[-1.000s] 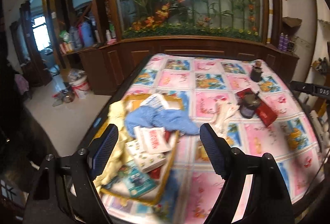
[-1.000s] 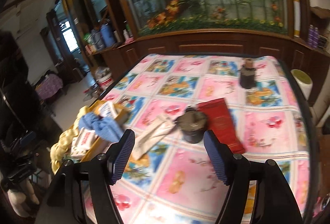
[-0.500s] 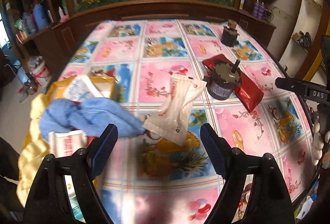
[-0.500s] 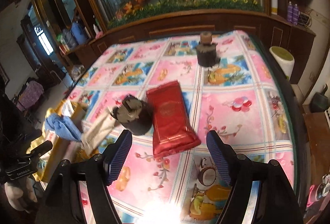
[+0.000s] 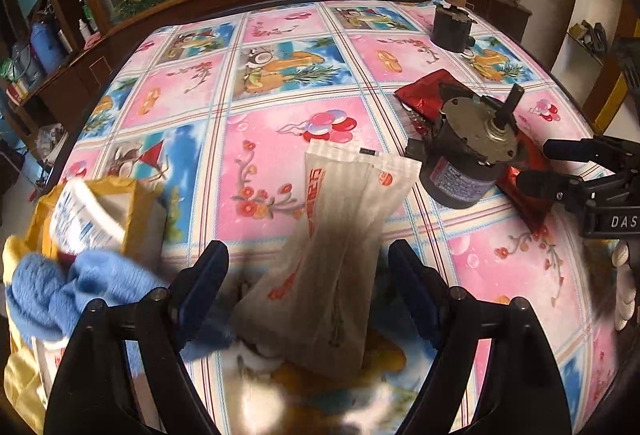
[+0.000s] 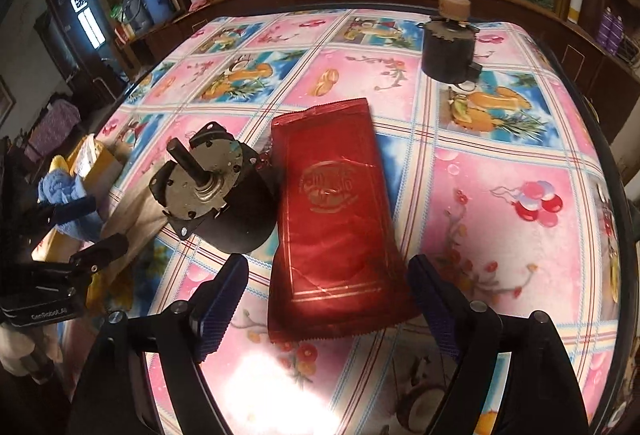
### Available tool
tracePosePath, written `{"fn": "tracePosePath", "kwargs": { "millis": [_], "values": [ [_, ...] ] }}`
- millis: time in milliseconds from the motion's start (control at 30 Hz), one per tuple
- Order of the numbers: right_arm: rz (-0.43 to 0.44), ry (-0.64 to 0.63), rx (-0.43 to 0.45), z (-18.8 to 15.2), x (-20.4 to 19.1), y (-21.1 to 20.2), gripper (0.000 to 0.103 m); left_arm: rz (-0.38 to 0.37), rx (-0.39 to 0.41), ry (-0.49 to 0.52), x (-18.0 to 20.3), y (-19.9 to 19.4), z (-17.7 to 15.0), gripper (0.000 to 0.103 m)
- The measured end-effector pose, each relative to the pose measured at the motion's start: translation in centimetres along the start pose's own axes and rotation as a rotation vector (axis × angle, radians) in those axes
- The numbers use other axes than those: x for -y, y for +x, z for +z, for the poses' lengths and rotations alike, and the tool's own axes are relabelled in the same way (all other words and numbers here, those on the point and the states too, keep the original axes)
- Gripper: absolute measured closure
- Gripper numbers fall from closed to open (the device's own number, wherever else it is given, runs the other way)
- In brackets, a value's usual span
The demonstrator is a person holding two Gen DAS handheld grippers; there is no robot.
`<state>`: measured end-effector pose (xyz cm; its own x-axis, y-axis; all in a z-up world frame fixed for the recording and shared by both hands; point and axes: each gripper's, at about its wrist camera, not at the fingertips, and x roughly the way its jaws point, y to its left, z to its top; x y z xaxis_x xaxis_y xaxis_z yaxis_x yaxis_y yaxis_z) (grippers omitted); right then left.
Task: Organize soft objects
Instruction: 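Grasp the white paper bag with the left tool while the right tool grasps the red foil packet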
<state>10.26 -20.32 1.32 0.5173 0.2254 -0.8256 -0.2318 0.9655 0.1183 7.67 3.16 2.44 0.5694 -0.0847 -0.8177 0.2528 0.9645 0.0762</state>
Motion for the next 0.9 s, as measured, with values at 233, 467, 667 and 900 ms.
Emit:
{"fn": "tracePosePath", "kwargs": {
  "millis": [233,467,667,900],
  "values": [
    [-0.028,-0.031,-0.021,1.0,-0.3,2.1,0.016,-0.002,-0.032,0.001,0.4,2.7,1.0,0.020],
    [-0.079,-0.067,-0.022,1.5,-0.4,3.6,0.014,-0.037,-0.020,-0.025,0.3,3.3,1.6,0.019],
    [-0.100,-0.084,-0.014,1.6,-0.3,4.0,0.011,-0.071,-0.001,-0.037,0.7,3.7,1.5,0.014],
    [-0.107,-0.075,-0.023,1.7,-0.3,4.0,0.011,-0.102,0.035,-0.010,1.6,3.1,1.0,0.028]
  ]
}}
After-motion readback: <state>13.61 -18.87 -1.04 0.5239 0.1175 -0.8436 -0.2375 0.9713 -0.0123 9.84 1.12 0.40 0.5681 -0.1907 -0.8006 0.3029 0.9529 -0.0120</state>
